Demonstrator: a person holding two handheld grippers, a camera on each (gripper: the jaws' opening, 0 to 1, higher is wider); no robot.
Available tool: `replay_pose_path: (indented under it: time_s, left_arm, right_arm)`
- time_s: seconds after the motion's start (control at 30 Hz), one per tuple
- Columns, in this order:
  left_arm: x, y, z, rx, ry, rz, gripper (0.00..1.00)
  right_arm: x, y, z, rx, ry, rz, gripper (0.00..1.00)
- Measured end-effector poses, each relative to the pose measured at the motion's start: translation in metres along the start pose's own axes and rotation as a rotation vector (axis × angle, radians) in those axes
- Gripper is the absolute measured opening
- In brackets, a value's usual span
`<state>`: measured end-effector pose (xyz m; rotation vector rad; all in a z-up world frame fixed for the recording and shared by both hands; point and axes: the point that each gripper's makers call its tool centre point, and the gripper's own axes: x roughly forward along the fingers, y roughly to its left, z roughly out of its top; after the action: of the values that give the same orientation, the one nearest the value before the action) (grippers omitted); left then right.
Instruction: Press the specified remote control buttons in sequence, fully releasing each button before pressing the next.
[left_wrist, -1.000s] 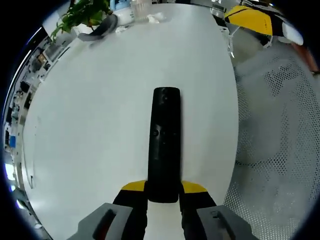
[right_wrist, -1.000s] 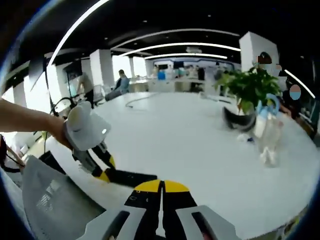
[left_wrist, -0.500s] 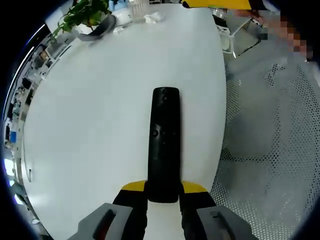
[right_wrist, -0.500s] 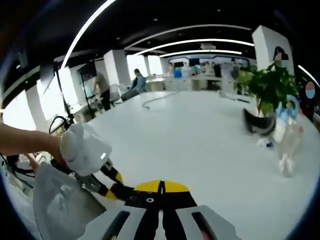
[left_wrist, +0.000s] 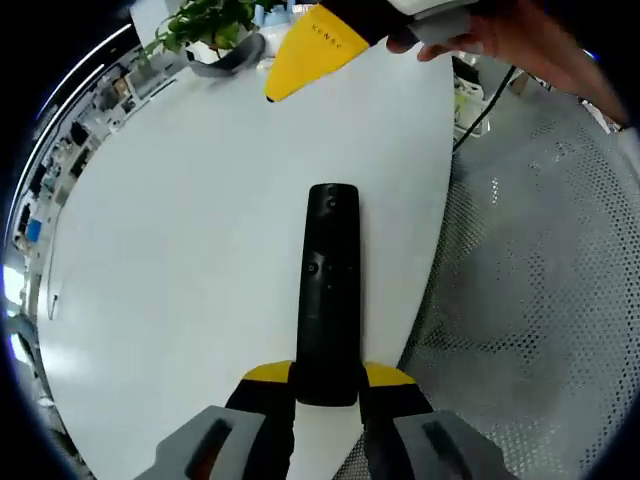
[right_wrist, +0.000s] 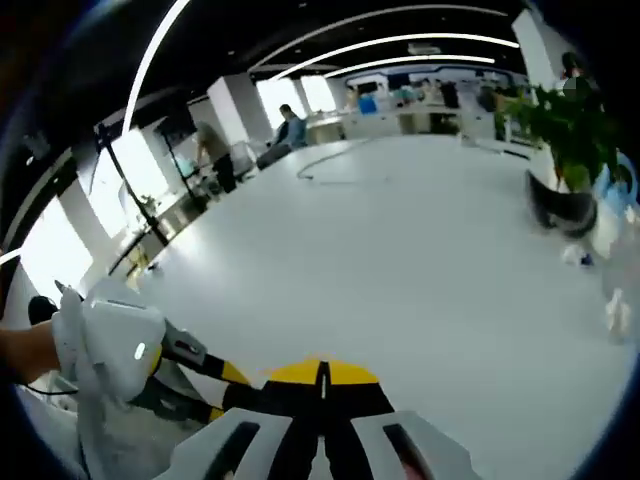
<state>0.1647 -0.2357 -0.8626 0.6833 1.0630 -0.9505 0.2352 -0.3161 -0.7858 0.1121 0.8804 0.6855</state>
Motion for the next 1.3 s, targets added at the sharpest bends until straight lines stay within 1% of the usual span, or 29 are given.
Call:
replay_pose_path:
  time_s: [0.03, 0.07, 0.13, 0.2, 0.23, 0.3, 0.33, 0.4, 0.43, 0.5, 0.57, 0.67, 0.73, 0.8, 0.97, 1.1, 1.13, 1.2, 1.23, 1.3]
  left_arm:
    - [0.000, 0.000, 0.000, -0.006, -0.040, 0.002, 0.24]
    - [0.000, 0.000, 0.001, -0.022, -0.083, 0.010, 0.24]
    - [-0.001, 0.000, -0.001, -0.055, -0.128, 0.013, 0.24]
    - [-0.002, 0.000, -0.002, -0.066, -0.160, 0.017, 0.24]
    - [-0.002, 0.000, -0.002, -0.064, -0.172, 0.019, 0.24]
    - [-0.002, 0.000, -0.002, -0.060, -0.206, 0.022, 0.24]
    - [-0.002, 0.000, -0.001, -0.055, -0.224, 0.022, 0.24]
    - [-0.003, -0.001, 0.000, -0.063, -0.287, 0.027, 0.24]
    - [-0.003, -0.001, 0.000, -0.061, -0.302, 0.030, 0.24]
    - [-0.003, -0.003, -0.001, -0.055, -0.302, 0.029, 0.24]
    - [-0.003, -0.004, 0.000, -0.039, -0.296, 0.023, 0.24]
    - [-0.002, -0.006, 0.001, -0.024, -0.311, 0.015, 0.24]
    - [-0.003, -0.006, 0.001, -0.025, -0.313, 0.012, 0.24]
    - [-0.002, -0.006, 0.001, -0.025, -0.319, 0.010, 0.24]
    - [-0.003, -0.006, 0.002, -0.027, -0.319, 0.008, 0.24]
    - [-0.002, -0.006, 0.002, -0.026, -0.316, 0.004, 0.24]
    - [-0.002, -0.006, 0.002, -0.025, -0.317, 0.004, 0.24]
    - [-0.002, -0.006, 0.002, -0.027, -0.318, 0.002, 0.24]
    - [-0.002, -0.006, 0.002, -0.029, -0.319, 0.001, 0.24]
    - [-0.002, -0.005, 0.003, -0.039, -0.324, -0.001, 0.24]
  right_arm:
    - [0.001, -0.002, -0.006, 0.044, 0.018, -0.018, 0.00]
    - [0.002, -0.002, -0.007, 0.064, -0.003, -0.014, 0.00]
    - [0.001, -0.004, -0.011, 0.056, -0.001, -0.017, 0.00]
    - [0.000, -0.010, -0.015, 0.054, 0.024, -0.041, 0.00]
    - [0.001, -0.013, -0.017, 0.064, 0.029, -0.046, 0.00]
    - [0.005, -0.014, -0.023, 0.123, 0.054, -0.033, 0.00]
    - [0.007, -0.014, -0.028, 0.142, 0.081, -0.026, 0.00]
    - [0.011, -0.018, -0.045, 0.184, 0.183, -0.031, 0.00]
    - [0.012, -0.018, -0.047, 0.191, 0.200, -0.029, 0.00]
    - [0.013, -0.016, -0.044, 0.197, 0.173, -0.011, 0.00]
    - [0.014, -0.015, -0.045, 0.209, 0.178, -0.003, 0.00]
    - [0.016, -0.017, -0.045, 0.203, 0.173, -0.008, 0.00]
    - [0.016, -0.015, -0.056, 0.237, 0.232, 0.002, 0.00]
    - [0.018, -0.018, -0.059, 0.234, 0.244, -0.009, 0.00]
    - [0.020, -0.020, -0.059, 0.221, 0.232, -0.021, 0.00]
    - [0.023, -0.018, -0.056, 0.208, 0.220, -0.017, 0.00]
    - [0.024, -0.018, -0.056, 0.203, 0.220, -0.019, 0.00]
    - [0.027, -0.020, -0.061, 0.176, 0.247, -0.035, 0.00]
    - [0.025, -0.021, -0.059, 0.183, 0.233, -0.027, 0.00]
    - [0.025, -0.022, -0.059, 0.201, 0.224, -0.021, 0.00]
